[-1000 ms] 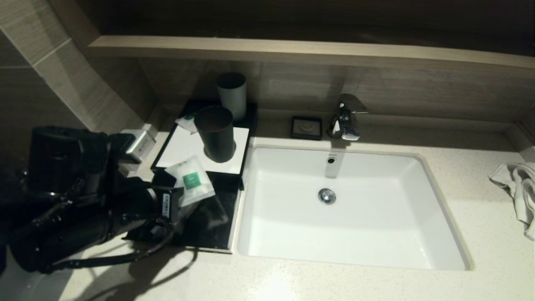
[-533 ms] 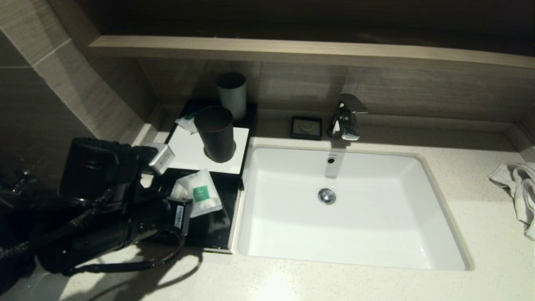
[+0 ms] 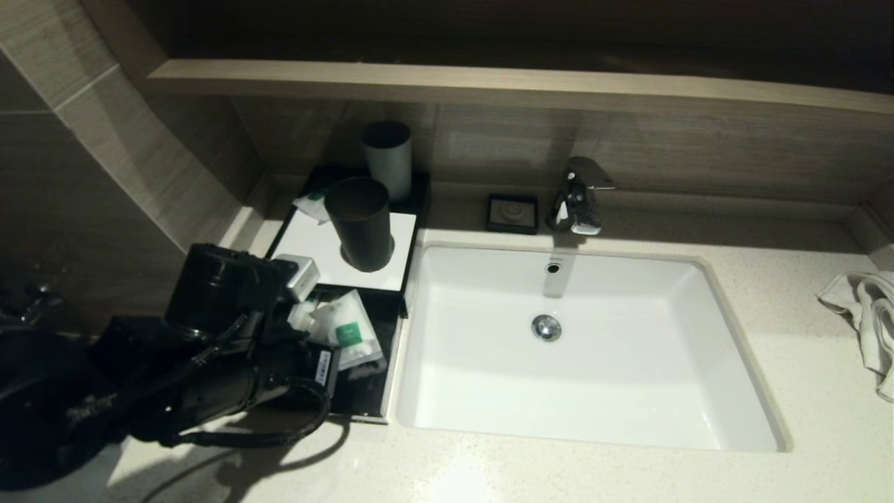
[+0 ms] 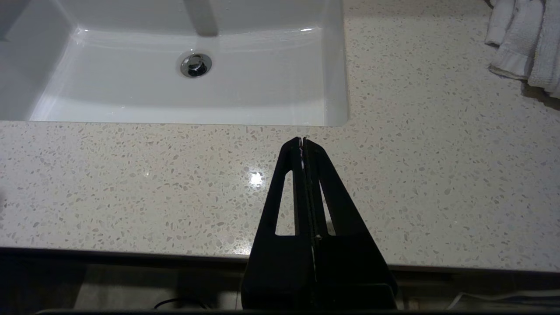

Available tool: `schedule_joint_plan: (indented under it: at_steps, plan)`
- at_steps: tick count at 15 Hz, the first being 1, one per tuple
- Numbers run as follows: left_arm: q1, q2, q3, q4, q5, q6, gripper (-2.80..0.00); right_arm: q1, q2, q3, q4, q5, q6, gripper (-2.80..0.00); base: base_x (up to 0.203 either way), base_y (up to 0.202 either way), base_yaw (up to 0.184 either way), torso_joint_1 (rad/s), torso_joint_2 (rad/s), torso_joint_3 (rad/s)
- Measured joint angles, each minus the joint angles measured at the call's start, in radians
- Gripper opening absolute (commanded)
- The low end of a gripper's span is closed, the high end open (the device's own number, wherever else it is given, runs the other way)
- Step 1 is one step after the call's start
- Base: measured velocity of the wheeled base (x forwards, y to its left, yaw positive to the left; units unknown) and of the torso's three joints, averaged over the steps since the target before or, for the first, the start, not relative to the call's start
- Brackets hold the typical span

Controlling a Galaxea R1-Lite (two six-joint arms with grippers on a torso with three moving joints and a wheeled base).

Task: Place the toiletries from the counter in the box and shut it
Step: Place the bathroom toiletry into the drawer

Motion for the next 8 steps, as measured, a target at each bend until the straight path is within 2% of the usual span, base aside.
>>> schedule_joint_plan:
  at_steps: [8]
  plan:
    - [-0.015,0.025,-0.013,0.023,0.0,-0.006,-2.8,0.0,0.0,0.0,0.0,0.0,0.0,-2.8,0.0,0.0,0.0,0.0,0.0,0.0]
